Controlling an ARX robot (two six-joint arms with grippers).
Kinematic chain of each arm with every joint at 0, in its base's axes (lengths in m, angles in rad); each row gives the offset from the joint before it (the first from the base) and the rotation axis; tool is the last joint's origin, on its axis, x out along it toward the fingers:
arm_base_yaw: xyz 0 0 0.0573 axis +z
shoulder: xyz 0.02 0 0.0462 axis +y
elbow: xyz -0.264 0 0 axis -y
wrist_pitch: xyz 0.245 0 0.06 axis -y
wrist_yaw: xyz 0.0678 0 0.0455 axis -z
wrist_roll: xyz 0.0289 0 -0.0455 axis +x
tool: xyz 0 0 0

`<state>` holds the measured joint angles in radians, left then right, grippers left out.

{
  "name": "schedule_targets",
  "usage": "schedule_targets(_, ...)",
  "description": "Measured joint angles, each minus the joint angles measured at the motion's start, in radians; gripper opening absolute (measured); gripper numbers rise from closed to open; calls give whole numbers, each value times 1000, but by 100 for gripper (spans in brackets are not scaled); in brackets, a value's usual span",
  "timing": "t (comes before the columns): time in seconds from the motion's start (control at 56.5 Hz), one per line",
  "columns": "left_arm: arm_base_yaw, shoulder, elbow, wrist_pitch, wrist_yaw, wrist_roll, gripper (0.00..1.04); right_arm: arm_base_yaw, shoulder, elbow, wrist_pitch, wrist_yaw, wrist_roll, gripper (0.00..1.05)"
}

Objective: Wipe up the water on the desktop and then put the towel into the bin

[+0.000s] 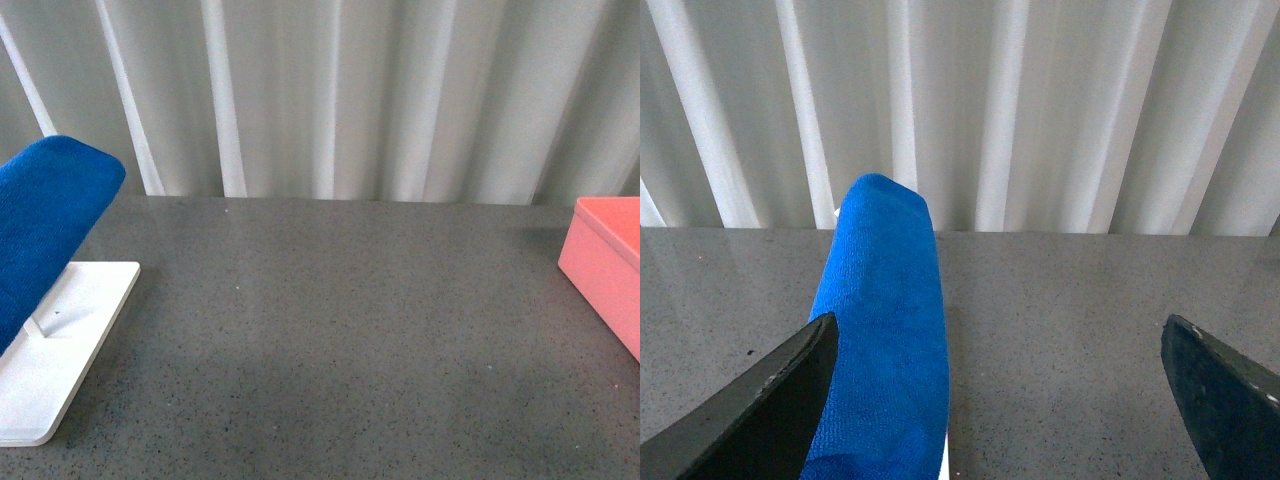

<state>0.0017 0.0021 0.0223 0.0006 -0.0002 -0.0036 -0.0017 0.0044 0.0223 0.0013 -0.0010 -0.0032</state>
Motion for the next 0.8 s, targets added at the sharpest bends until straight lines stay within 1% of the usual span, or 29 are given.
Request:
schedule_targets(0.053, 0, 0, 0, 0, 0, 0, 98, 0, 0, 0, 0, 0, 0, 98)
schedule_targets(0.071, 3, 3, 1, -5, 19, -7, 98, 0, 0, 0, 0, 0, 0, 98)
schedule_targets(0.142, 10, 28, 8, -63, 156, -84, 98, 0, 0, 0, 0, 0, 0, 98)
schedule_targets(0.177, -1, 39, 7, -70, 175, -100, 98, 0, 0, 0, 0, -1, 0, 98)
schedule_targets(0.265, -30, 72, 8, -49, 178, -113, 98, 0, 0, 0, 0, 0, 0, 98)
schedule_targets(0.372, -37, 253, 42, 150, 187, -103, 98, 0, 0, 0, 0, 0, 0, 98)
schedule_targets(0.442, -40, 467, 101, 339, 169, -78, 98, 0, 0, 0, 0, 0, 0, 98)
schedule_targets(0.513, -43, 666, 179, 478, 164, -49, 98, 0, 0, 0, 0, 0, 0, 98)
schedule_targets(0.566, -48, 798, 246, 542, 168, -23, 98, 0, 0, 0, 0, 0, 0, 98)
schedule_targets(0.673, -53, 1035, 395, 549, 161, 31, 98, 0, 0, 0, 0, 0, 0, 98)
schedule_targets(0.796, -50, 1276, 595, 462, 156, 121, 98, 0, 0, 0, 0, 0, 0, 98)
